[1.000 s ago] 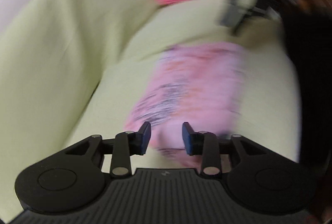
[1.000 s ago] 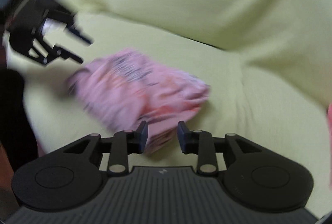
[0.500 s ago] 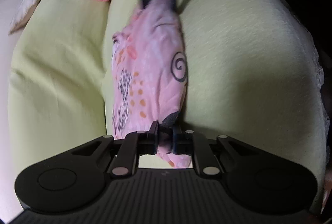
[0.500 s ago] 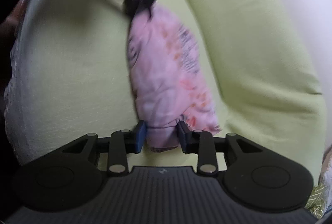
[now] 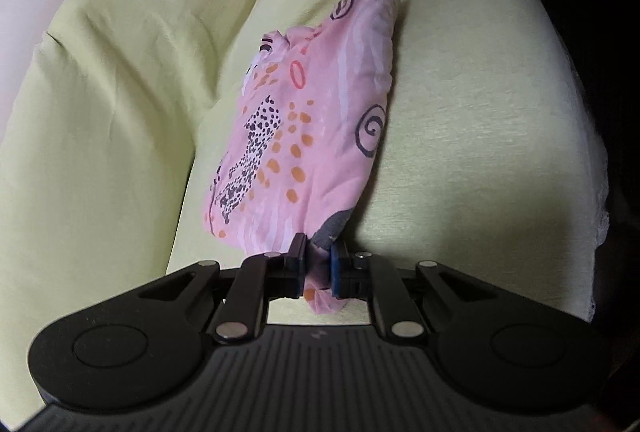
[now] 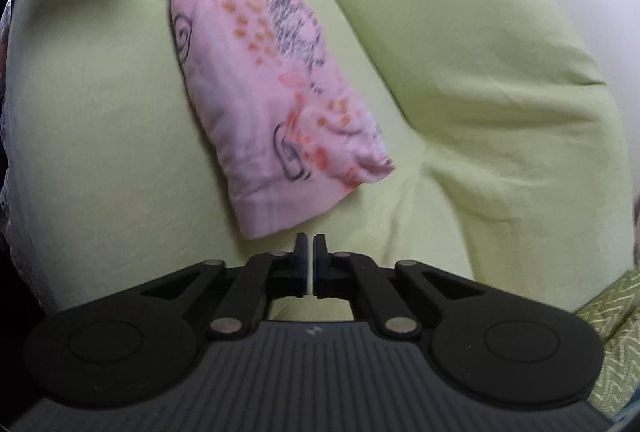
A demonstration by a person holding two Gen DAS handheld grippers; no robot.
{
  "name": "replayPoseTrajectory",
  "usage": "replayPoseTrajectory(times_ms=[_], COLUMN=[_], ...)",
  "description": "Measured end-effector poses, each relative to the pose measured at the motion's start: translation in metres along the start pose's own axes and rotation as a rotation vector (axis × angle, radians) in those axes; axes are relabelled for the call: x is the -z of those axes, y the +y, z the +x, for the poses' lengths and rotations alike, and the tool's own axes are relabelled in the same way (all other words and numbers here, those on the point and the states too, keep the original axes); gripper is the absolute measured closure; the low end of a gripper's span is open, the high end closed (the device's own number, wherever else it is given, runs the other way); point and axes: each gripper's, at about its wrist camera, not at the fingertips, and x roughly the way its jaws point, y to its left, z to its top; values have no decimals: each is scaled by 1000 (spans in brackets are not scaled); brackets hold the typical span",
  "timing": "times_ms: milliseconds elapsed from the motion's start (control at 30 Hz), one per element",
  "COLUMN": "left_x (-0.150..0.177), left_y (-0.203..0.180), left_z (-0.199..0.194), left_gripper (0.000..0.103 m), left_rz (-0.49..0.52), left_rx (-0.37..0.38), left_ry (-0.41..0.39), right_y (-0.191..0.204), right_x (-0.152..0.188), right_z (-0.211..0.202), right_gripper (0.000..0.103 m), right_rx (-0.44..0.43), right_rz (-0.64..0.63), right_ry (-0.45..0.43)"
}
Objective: Fold clothes
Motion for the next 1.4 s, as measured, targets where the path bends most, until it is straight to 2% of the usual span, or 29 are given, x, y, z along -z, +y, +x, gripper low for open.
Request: replayPoseTrajectory(times_ms=[33, 67, 100, 133, 233, 367, 400, 433, 467, 500, 567, 633, 867, 1400], left_x=[0, 1, 1, 0, -7, -17, -17, -14, -8, -3, 0, -1, -5, -9], left_y=[-1, -1, -4, -9, -23, -34, -35, -34, -31, -29, -29, -29, -16, -6], left_z=[-5, -10, -15, -20, -17, 0, 8, 14, 17, 17, 15, 13, 10, 13], left_gripper=[78, 78, 74, 64, 59, 61, 72, 89, 89, 90, 90, 91, 91, 91], left_rz=[16, 31, 61, 96, 194, 266, 274, 269, 249, 228, 211, 196, 110, 121], left_rx=[-15, -30, -51, -75, -108, -97, -93, -91, -89, -87, -85, -84, -52, -34], left_ry=[-5, -11, -20, -30, -59, -63, -42, -19, -10, -16, -22, -15, -4, 18], right_y=[2, 6, 11, 19, 41, 61, 63, 61, 54, 46, 29, 30, 28, 31], right_x=[-2, -6, -11, -17, -34, -52, -52, -48, -42, -34, -19, -12, -7, -17], right_z=[-8, -16, -21, -24, -25, -3, 4, 11, 18, 20, 22, 21, 22, 20], right_gripper=[90, 74, 70, 70, 71, 74, 76, 82, 88, 88, 87, 87, 89, 89], right_rx=[-8, -19, -32, -42, -62, -41, -30, -11, -8, -23, -59, -46, -50, -52], right_rz=[1, -2, -5, -14, -76, -163, -180, -180, -161, -130, -64, -89, -47, -45], right_ry=[-14, -31, -54, -73, -115, -126, -118, -109, -76, -66, -60, -44, -4, 39])
